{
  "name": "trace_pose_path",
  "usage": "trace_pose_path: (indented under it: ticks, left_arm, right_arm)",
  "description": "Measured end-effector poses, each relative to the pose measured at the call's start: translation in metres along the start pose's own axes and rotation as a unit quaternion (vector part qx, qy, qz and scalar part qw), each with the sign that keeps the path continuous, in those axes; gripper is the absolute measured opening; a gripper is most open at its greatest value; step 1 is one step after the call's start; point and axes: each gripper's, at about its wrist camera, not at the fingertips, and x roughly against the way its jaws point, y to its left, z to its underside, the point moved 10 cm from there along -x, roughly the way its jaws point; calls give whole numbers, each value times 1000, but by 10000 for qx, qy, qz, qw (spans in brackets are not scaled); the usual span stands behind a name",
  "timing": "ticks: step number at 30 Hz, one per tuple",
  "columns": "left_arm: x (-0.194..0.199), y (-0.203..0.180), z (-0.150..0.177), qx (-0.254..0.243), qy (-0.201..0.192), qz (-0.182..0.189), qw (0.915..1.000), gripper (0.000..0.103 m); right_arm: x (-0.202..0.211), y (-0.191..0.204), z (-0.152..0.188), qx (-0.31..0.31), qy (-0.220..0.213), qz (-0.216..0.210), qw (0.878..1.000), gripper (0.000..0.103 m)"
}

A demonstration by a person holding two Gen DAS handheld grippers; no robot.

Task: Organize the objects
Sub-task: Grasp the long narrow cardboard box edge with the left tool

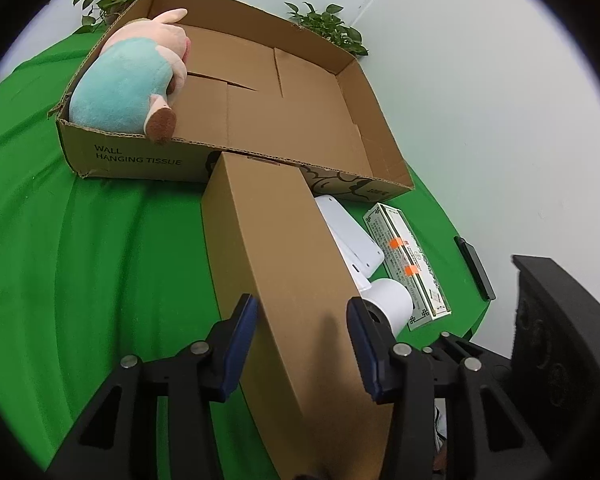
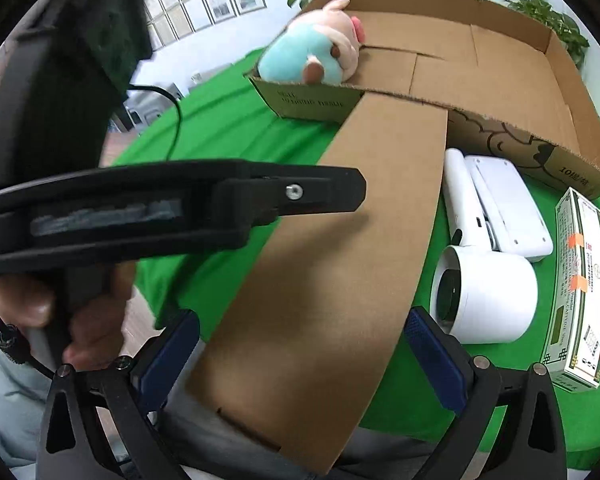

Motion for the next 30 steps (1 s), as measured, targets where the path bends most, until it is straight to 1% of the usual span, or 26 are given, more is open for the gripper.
trace_pose_path:
  ticks: [4,6,8,10,12,14,18,20,21,22,24,26,27,29,30]
  left_arm:
    - [5,4,2,142,35,69,9999,44]
    - [7,3,2,128,14,60,9999,44]
    - [14,-2,-1,55,-129,-43,9999,44]
    - [21,-5,-5,47,-247,-88,9996,44]
    - [28,-7,-8,98,-334,-49,9994,44]
    - [32,-11,-10,100,-366,26,9993,44]
    - [33,-27,-12,7,-331,300,9990,44]
    - [26,-38,-9,-116,-222,431,9988,44]
    - [23,-44,-8,-178,-170,489,9985,44]
    - [20,-47,-7,-216,-81,479,9986,44]
    - [13,-50,-5,-248,-1,419,9988,44]
    - [12,-49,-6,-214,22,353,9991,44]
    - [14,-48,-7,-198,-19,310,9993,44]
    - [17,-41,-12,-168,-151,111,9997,44]
    - [18,-37,-14,-149,-187,36,9997,44]
  right_arm:
    - [-1,0,0,-23,-190,10,9998,101]
    - [2,-1,1,-86,-284,-103,9995,100]
    - [4,0,0,-260,-362,-425,9981,99]
    - [7,3,0,-515,-380,-944,9935,99]
    - [6,7,1,-681,-369,-1360,9877,99]
    - [6,9,1,-864,-328,-1836,9786,99]
    - [5,11,6,-1165,-206,-2803,9526,99]
    - [3,6,11,-1320,-132,-3088,9418,99]
    - [4,2,13,-1382,-139,-3117,9400,99]
    - [6,-4,15,-1393,-191,-3007,9433,99]
    - [15,-19,17,-1371,-341,-2680,9530,102]
    - [27,-34,18,-1351,-530,-2357,9609,103]
    - [35,-41,18,-1326,-623,-2272,9628,102]
    - [46,-48,19,-1291,-676,-2196,9646,103]
    - [51,-51,19,-1214,-700,-2043,9688,103]
